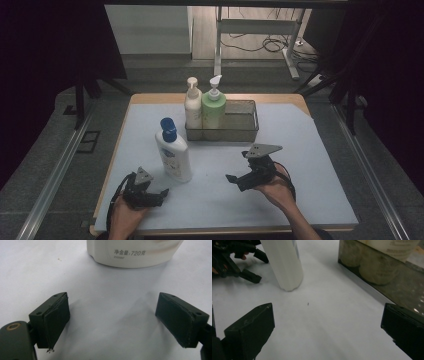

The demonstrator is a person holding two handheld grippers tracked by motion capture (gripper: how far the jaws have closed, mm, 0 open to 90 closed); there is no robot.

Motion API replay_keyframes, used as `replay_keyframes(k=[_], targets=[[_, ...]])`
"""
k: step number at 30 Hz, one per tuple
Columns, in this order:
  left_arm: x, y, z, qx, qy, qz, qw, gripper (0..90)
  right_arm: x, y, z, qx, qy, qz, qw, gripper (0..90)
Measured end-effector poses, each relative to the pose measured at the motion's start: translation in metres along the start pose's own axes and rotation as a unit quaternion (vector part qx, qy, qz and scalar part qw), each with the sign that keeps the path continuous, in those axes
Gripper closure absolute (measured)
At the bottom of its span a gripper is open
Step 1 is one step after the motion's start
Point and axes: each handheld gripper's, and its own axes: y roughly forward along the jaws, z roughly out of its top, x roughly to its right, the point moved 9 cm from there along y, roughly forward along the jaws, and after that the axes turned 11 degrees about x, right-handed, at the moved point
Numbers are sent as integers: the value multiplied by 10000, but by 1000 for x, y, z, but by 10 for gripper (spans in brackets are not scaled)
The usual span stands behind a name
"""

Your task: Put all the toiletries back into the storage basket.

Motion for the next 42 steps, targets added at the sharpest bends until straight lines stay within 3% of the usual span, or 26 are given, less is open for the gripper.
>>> replay_keyframes(k=[12, 26, 33, 42], targets=[[0, 0, 0, 19, -20, 6, 10000, 120, -16, 24, 25, 126, -10, 229, 9997, 0], [0, 0, 0, 16, -23, 5, 10000, 121, -42, 49, 49, -14, 54, 505, 9987, 0], [0, 0, 0, 15, -20, 5, 10000, 121, -52, 60, 64, 95, 124, 488, 9987, 0], [0, 0, 0, 14, -21, 4, 10000, 121, -65, 80, 80, 177, -176, 286, 9993, 46]])
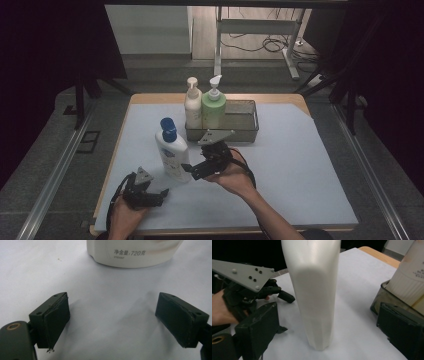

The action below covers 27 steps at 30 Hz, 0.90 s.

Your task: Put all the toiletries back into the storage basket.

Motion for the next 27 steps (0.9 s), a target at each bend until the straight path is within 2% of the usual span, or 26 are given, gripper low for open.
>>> replay_keyframes(k=[8, 21, 27], targets=[[0, 0, 0, 1, -2, 0, 10000, 121, -7, 20, 8, 46, -72, -66, 9999, 117], [0, 0, 0, -2, -13, 7, 10000, 121, -11, 49, 14, 138, -201, -312, 9992, 191], [0, 0, 0, -10, -13, 2, 10000, 121, -11, 57, 14, 159, -256, -434, 9986, 277]])
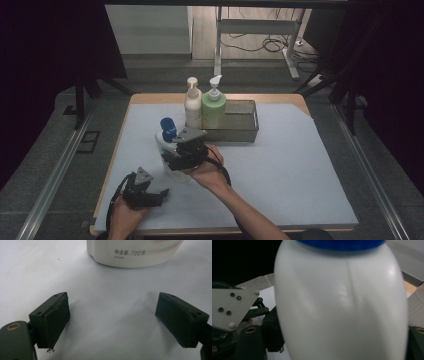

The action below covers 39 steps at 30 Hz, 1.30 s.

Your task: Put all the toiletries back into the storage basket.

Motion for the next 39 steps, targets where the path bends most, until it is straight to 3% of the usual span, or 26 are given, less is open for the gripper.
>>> replay_keyframes(k=[3, 11, 24, 32, 39], targets=[[0, 0, 0, 6, -1, 1, 10000, 121, -3, 2, 1, 42, -2, 38, 10000, 371], [0, 0, 0, 19, -10, 6, 10000, 121, -3, -2, 2, -35, 179, 91, 9998, 396], [0, 0, 0, 10, -9, 10, 10000, 121, -10, -21, 9, -154, 128, 331, 9993, 400], [0, 0, 0, 0, -13, 18, 10000, 121, 2, -42, 7, -218, 113, 279, 9993, 400], [0, 0, 0, -2, 13, 6, 10000, 121, 21, -63, 5, -194, 165, 116, 9996, 400]])
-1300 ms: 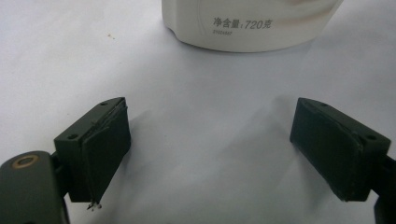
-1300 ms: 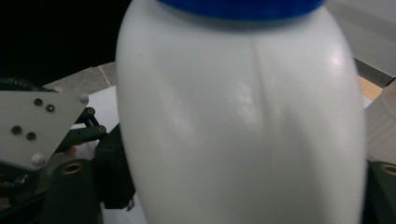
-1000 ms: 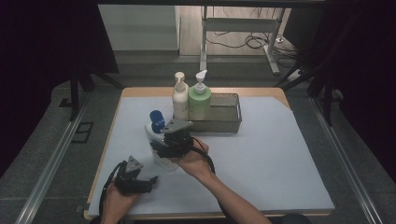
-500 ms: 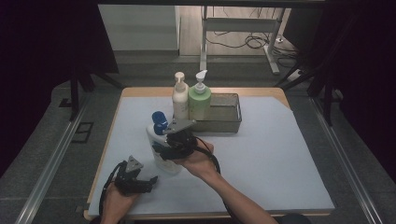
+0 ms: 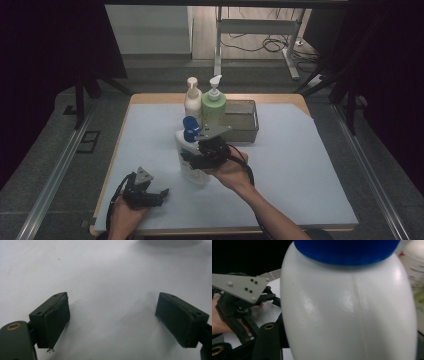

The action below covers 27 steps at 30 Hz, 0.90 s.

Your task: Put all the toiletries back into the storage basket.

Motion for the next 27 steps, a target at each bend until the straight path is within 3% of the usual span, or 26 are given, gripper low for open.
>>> replay_keyframes(k=[27], targets=[[0, 0, 0, 6, -6, -2, 10000, 121, 54, -56, -5, 2, 263, -517, 9983, 401]])
